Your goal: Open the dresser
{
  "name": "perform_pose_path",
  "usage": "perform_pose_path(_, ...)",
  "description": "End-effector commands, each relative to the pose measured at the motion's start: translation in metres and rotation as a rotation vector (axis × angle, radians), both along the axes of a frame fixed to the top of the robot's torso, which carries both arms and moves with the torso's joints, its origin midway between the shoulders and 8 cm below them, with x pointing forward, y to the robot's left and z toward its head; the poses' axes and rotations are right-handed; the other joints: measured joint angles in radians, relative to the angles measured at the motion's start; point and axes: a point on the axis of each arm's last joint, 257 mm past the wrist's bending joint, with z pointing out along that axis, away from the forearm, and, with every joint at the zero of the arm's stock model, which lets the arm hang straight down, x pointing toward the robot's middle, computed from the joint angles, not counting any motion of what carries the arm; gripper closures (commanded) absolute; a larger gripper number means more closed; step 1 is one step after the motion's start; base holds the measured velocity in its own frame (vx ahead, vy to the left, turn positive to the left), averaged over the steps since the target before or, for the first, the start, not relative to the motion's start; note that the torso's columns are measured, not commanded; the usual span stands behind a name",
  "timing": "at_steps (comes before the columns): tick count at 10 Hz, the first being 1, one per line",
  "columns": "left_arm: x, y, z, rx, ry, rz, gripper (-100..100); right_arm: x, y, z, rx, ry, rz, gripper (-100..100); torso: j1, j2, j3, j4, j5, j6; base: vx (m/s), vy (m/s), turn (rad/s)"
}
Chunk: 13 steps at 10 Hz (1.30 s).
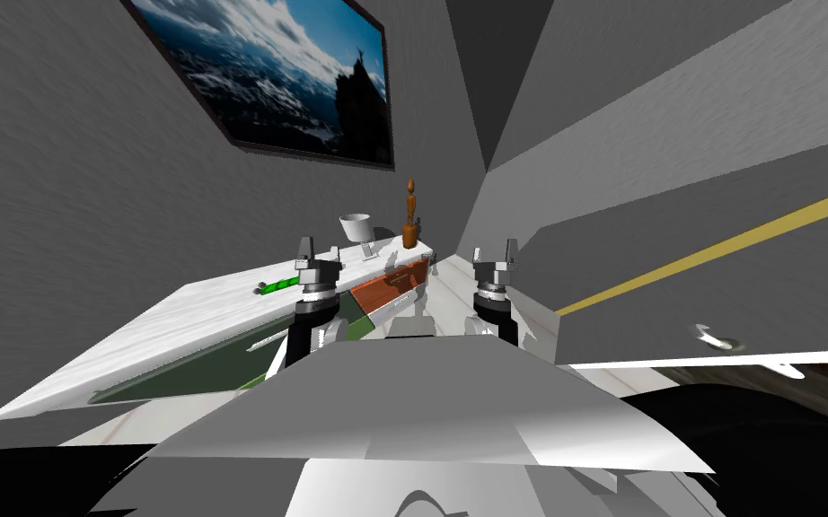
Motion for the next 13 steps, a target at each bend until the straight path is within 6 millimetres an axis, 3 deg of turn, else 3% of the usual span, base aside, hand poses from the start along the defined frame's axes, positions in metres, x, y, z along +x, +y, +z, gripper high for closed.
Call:
perform_pose_path(1,0.0,0.0,0.0,0.0,0.0,0.0,0,0.0,0.0,0.0,0.0,0.0,0.0,0,0.0,0.04,-0.082,0.041,0.0,0.0,0.0,0.0,0.0)
perform_pose_path(9,0.0,0.0,0.0,0.0,0.0,0.0,0,0.0,0.0,0.0,0.0,0.0,0.0,0,0.0,0.618,-1.234,0.617,0.0,0.0,0.0,0.0,0.0)
perform_pose_path(10,0.005,0.0,-0.008,0.023,0.024,-0.01,-100,0.0,0.0,0.0,0.0,0.0,0.0,0,0.0,0.691,-1.382,0.691,0.0,0.0,0.026,-0.027,0.028)
perform_pose_path(13,0.021,0.007,-0.033,0.041,0.093,-0.015,-100,0.0,0.0,0.0,0.0,0.0,0.0,0,-0.003,0.734,-1.477,0.736,-0.001,0.0,0.064,-0.082,0.052)
